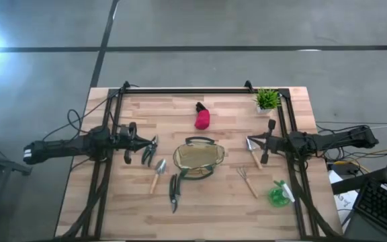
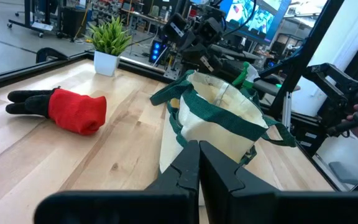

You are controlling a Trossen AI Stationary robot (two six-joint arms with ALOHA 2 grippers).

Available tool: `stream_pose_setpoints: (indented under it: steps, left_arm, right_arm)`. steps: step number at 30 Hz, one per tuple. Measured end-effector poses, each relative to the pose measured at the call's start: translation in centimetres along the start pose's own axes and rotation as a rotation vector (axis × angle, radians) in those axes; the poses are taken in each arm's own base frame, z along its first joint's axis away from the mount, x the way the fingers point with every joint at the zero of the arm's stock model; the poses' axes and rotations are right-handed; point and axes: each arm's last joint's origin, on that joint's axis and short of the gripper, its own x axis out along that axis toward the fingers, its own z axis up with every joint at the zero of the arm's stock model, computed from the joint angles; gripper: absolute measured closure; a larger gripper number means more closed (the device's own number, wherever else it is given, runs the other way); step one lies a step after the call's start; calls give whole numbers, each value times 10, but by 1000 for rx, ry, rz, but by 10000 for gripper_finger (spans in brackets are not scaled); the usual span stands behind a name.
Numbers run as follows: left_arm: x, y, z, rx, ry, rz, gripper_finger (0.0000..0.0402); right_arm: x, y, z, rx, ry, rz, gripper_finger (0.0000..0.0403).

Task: Pick & Place Garden tools in Gardening bag
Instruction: Put the green spray bottle into the white gardening bag

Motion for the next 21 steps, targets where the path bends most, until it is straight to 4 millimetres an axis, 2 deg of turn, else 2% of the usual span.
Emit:
stream_pose_setpoints:
  steps: [2, 6, 12, 16, 18, 21]
  left_arm:
    - [0, 0, 0, 0, 0, 0, 392]
    - [0, 0, 0, 0, 0, 0, 392]
    - [0, 0, 0, 0, 0, 0, 392]
    - [0, 0, 0, 0, 0, 0, 392]
    - [0, 0, 0, 0, 0, 0, 392]
    - [0, 0, 0, 0, 0, 0, 392]
  right_arm:
    - [0, -1, 4, 49, -36, -6, 394]
    - [-1, -5, 16, 283, -172, 6, 394]
    - [-10, -17, 42, 423, -494, 30, 394]
    - [-17, -25, 52, 523, -636, 10, 394]
    - [-18, -27, 54, 516, -655, -13, 394]
    - [-14, -33, 58, 512, -522, -130, 394]
